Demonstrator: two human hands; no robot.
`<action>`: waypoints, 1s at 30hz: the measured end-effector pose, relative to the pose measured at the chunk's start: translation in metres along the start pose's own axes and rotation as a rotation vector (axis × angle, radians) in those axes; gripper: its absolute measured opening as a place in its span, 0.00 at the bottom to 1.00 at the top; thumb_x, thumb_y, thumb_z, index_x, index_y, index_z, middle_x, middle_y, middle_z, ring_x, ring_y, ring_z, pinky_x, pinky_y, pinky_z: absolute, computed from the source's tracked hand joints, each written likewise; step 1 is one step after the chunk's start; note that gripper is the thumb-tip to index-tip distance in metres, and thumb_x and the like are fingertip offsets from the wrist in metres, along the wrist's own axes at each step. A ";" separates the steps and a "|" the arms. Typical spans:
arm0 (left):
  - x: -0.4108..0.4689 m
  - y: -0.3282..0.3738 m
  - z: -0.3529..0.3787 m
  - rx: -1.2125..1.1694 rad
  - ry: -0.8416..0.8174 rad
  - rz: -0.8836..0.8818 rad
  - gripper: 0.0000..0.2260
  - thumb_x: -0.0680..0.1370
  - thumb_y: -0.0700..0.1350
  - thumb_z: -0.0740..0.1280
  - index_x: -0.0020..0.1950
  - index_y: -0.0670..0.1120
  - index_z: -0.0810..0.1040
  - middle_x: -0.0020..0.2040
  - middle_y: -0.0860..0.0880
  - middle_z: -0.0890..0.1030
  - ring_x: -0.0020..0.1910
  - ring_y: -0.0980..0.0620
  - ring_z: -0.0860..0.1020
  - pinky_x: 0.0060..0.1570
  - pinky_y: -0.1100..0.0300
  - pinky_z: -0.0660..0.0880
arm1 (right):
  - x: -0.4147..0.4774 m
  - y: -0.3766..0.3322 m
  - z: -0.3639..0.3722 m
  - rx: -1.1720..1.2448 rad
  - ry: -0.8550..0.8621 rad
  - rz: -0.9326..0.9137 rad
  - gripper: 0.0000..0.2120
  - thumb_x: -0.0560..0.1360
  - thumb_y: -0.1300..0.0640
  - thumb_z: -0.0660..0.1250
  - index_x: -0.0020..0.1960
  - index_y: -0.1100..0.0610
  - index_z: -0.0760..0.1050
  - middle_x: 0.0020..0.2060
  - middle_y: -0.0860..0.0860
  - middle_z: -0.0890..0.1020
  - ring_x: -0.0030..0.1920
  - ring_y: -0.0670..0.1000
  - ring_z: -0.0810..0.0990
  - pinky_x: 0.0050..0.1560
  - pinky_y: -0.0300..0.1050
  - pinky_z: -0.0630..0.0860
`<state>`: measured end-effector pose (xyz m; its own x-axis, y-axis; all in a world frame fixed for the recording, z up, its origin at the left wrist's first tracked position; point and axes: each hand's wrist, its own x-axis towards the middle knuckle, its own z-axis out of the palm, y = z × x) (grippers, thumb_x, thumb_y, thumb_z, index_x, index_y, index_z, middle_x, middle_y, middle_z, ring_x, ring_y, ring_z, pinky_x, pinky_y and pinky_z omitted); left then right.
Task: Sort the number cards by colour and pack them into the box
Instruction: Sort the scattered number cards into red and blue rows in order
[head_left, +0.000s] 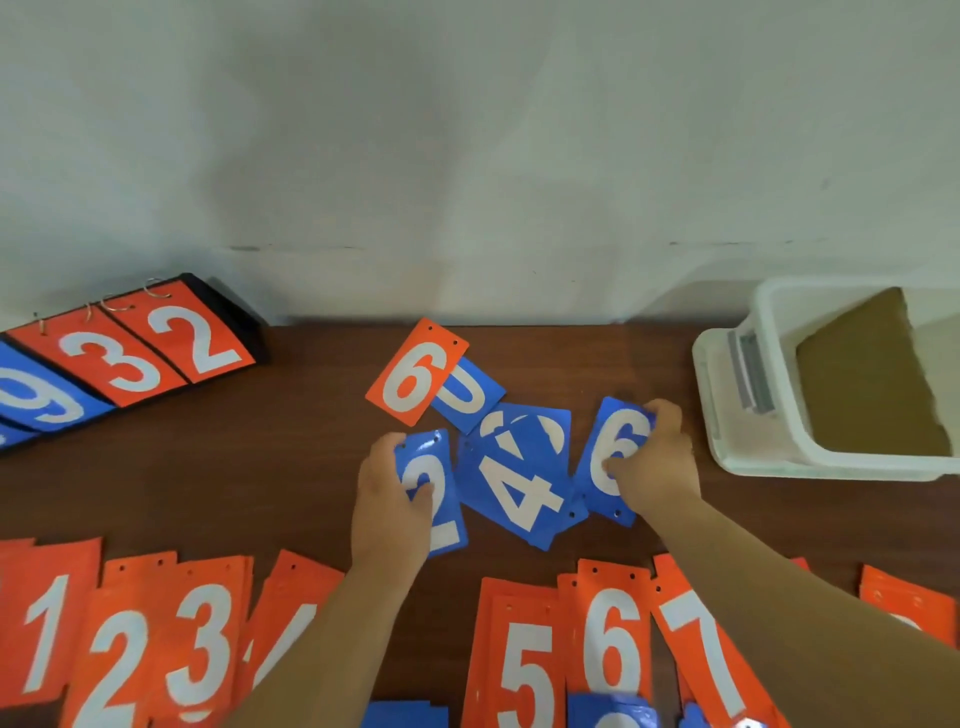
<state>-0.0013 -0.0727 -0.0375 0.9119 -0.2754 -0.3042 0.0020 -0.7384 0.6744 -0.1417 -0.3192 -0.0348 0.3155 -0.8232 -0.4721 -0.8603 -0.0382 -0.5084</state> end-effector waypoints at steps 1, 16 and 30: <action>0.000 0.003 -0.005 -0.029 0.044 0.029 0.25 0.78 0.42 0.72 0.70 0.56 0.66 0.66 0.52 0.74 0.63 0.51 0.76 0.45 0.61 0.79 | -0.003 0.001 -0.005 0.040 0.042 -0.045 0.39 0.72 0.63 0.74 0.75 0.47 0.58 0.65 0.58 0.73 0.49 0.57 0.77 0.45 0.48 0.75; -0.143 0.028 -0.063 -0.071 -0.030 0.285 0.25 0.79 0.40 0.68 0.74 0.57 0.68 0.71 0.55 0.73 0.68 0.52 0.73 0.58 0.62 0.69 | -0.140 0.068 -0.110 0.001 0.014 -0.449 0.16 0.80 0.59 0.64 0.66 0.52 0.74 0.56 0.50 0.80 0.45 0.48 0.76 0.42 0.38 0.72; -0.282 -0.075 -0.069 0.033 -0.058 0.043 0.17 0.80 0.45 0.67 0.67 0.60 0.73 0.56 0.55 0.79 0.28 0.58 0.76 0.28 0.66 0.70 | -0.234 0.173 -0.045 -0.034 -0.265 -0.380 0.13 0.78 0.53 0.71 0.60 0.46 0.72 0.54 0.47 0.79 0.45 0.45 0.80 0.27 0.31 0.73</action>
<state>-0.2304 0.1030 0.0445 0.8857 -0.3415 -0.3145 -0.0510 -0.7448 0.6653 -0.3824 -0.1581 0.0201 0.6986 -0.5740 -0.4271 -0.6751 -0.3309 -0.6594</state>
